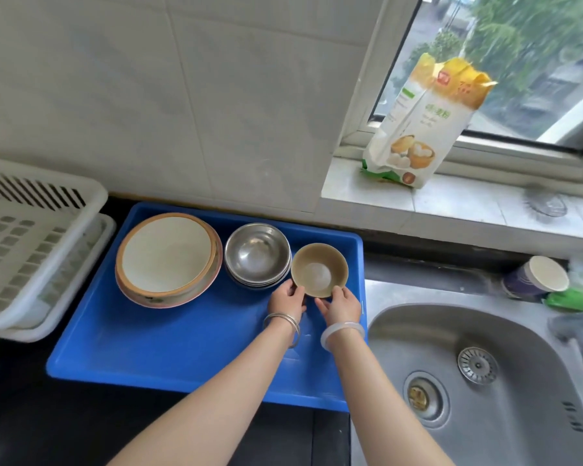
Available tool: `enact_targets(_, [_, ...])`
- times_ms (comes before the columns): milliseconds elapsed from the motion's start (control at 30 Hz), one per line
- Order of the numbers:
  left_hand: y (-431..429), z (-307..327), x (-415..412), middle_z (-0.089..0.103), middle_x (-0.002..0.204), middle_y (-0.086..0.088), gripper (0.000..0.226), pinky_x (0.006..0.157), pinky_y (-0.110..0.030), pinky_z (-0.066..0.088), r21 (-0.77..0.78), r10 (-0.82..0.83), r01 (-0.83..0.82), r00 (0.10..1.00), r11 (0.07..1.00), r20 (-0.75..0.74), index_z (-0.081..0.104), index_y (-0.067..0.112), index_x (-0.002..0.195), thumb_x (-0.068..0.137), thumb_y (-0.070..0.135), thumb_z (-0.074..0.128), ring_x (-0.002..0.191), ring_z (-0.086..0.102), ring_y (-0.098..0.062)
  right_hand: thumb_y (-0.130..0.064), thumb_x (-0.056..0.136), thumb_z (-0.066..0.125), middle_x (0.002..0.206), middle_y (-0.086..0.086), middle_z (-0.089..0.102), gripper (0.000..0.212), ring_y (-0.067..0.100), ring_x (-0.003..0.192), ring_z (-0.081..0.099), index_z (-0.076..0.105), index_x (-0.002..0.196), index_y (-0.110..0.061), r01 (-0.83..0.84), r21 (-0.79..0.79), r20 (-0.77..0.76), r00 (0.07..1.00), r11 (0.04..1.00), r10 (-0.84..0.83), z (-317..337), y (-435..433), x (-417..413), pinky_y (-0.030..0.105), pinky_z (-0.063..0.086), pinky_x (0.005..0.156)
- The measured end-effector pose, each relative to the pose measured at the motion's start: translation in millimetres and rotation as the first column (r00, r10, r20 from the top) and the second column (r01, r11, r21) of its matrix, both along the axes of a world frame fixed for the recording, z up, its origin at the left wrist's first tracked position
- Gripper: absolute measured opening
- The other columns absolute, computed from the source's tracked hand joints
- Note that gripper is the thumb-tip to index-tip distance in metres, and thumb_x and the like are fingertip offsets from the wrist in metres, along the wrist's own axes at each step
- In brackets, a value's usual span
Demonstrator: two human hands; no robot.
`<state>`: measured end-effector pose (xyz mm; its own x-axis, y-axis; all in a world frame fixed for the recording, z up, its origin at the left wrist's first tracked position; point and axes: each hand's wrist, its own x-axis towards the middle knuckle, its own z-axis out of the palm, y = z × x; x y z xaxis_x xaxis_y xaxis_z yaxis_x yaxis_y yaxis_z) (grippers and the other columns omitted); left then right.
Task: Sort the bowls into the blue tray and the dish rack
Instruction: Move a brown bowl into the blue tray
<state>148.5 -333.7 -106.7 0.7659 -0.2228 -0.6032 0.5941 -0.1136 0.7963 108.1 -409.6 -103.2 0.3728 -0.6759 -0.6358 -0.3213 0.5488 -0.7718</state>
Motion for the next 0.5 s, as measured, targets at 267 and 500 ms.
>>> enact_targets(267, [-7.6, -5.7, 5.4, 0.064, 0.106, -0.009, 0.021, 0.075, -0.029, 0.052, -0.001, -0.019, 0.019, 0.999, 1.000, 0.032, 0.062, 0.009, 0.106, 0.091, 0.011, 0.047, 0.098, 0.061, -0.023, -0.007, 0.096, 0.040, 0.115, 0.018, 0.060, 0.031, 0.025, 0.082, 0.064, 0.051, 0.123, 0.000, 0.040, 0.092, 0.043, 0.998, 0.995, -0.044, -5.6, -5.3, 6.5, 0.022, 0.052, 0.057])
enact_targets(500, [-7.1, -4.3, 7.5, 0.062, 0.096, -0.004, 0.016, 0.069, -0.025, 0.051, -0.050, -0.016, 0.017, 1.000, 0.999, 0.014, 0.061, 0.016, 0.099, 0.091, 0.011, 0.049, 0.089, 0.058, -0.020, -0.015, 0.098, 0.036, 0.123, 0.011, 0.057, 0.035, 0.021, 0.079, 0.066, 0.047, 0.131, -0.014, 0.018, 0.160, 0.087, 0.996, 0.987, -0.032, -0.4, -5.6, 6.6, 0.026, 0.051, 0.063])
